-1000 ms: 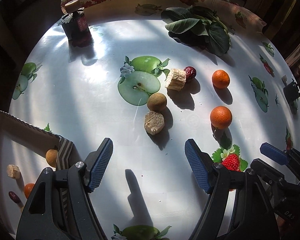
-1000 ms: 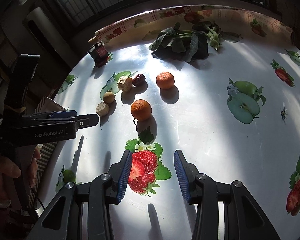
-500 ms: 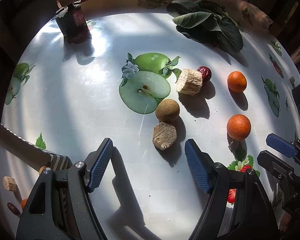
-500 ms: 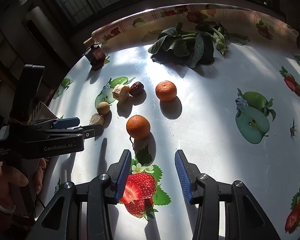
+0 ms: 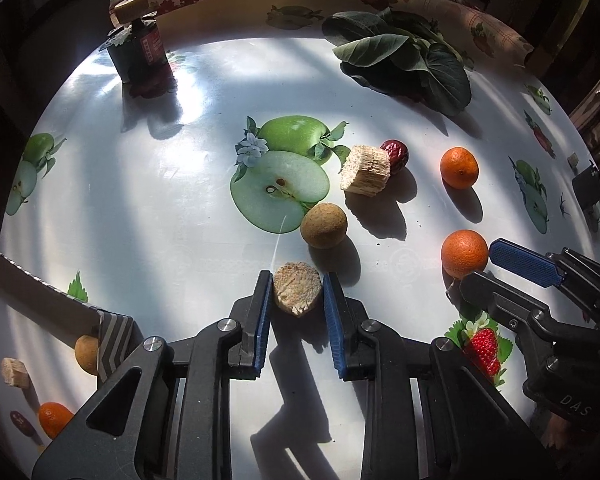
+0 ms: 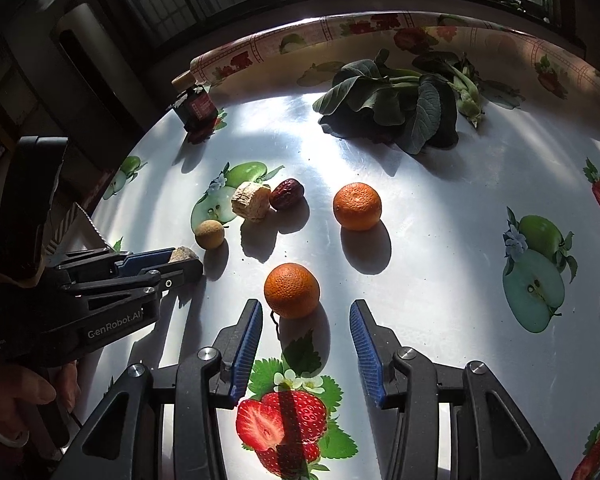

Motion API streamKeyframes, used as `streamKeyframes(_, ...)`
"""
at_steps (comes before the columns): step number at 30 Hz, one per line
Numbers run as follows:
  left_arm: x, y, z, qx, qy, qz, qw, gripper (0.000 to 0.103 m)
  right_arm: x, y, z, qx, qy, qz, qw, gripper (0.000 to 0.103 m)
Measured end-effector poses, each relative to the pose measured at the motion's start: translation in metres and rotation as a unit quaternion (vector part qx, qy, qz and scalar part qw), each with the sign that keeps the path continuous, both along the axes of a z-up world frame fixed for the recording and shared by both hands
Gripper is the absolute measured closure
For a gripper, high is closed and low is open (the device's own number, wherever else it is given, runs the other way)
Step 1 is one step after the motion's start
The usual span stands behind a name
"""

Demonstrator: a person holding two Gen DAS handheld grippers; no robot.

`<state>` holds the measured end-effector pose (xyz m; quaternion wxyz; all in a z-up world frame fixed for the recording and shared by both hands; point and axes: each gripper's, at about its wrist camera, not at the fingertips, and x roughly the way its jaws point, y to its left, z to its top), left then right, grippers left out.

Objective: Organize fruits
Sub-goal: 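Grasp a mandarin orange with the right tool while the left tool grasps a beige rice cake, then carry the orange and rice cake over the striped-rim box with both tools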

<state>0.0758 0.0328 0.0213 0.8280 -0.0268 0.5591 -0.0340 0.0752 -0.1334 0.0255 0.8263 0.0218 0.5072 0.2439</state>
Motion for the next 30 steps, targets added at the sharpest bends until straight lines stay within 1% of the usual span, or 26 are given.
streamKeyframes(2,-0.004,0.002,0.002,-0.001,0.000,0.003,1.0000,0.079,0.004,0.008,-0.003,-0.003,-0.004,0.008,1.000,0.059)
streamKeyframes(4,-0.009,0.003,0.006,0.002,-0.001,0.006,1.0000,0.079,0.008,0.016,-0.008,-0.019,-0.005,0.014,1.000,0.060)
streamKeyframes(5,-0.011,0.003,0.007,0.004,-0.001,0.007,1.0000,0.079,0.009,0.018,-0.011,-0.027,-0.005,0.015,1.000,0.067)
streamKeyframes(7,-0.016,0.004,0.011,0.008,-0.005,0.010,0.9999,0.079,0.010,0.018,-0.011,-0.040,-0.011,0.010,0.999,0.073)
streamKeyframes(9,-0.020,0.005,0.014,0.010,-0.007,0.012,0.9999,0.079,0.008,0.014,-0.007,-0.031,-0.008,0.009,0.999,0.073)
streamKeyframes(12,-0.026,0.007,0.019,0.011,-0.010,0.016,0.9998,0.079,-0.002,0.009,0.000,-0.034,-0.017,0.009,0.999,0.073)
streamKeyframes(15,-0.034,0.008,0.025,0.015,-0.017,0.017,0.9996,0.079,-0.013,0.004,0.009,-0.023,-0.020,0.003,1.000,0.073)
streamKeyframes(20,-0.049,0.010,0.036,0.025,-0.030,0.017,0.9991,0.079,-0.033,0.003,0.019,-0.025,-0.023,0.004,0.999,0.073)
streamKeyframes(26,-0.070,0.024,0.048,0.035,-0.046,0.028,0.9980,0.079,-0.055,0.012,0.030,-0.009,-0.022,0.010,1.000,0.073)
streamKeyframes(30,-0.083,0.037,0.054,0.039,-0.052,0.039,0.9971,0.079,-0.067,0.027,0.040,-0.009,-0.034,0.027,0.999,0.073)
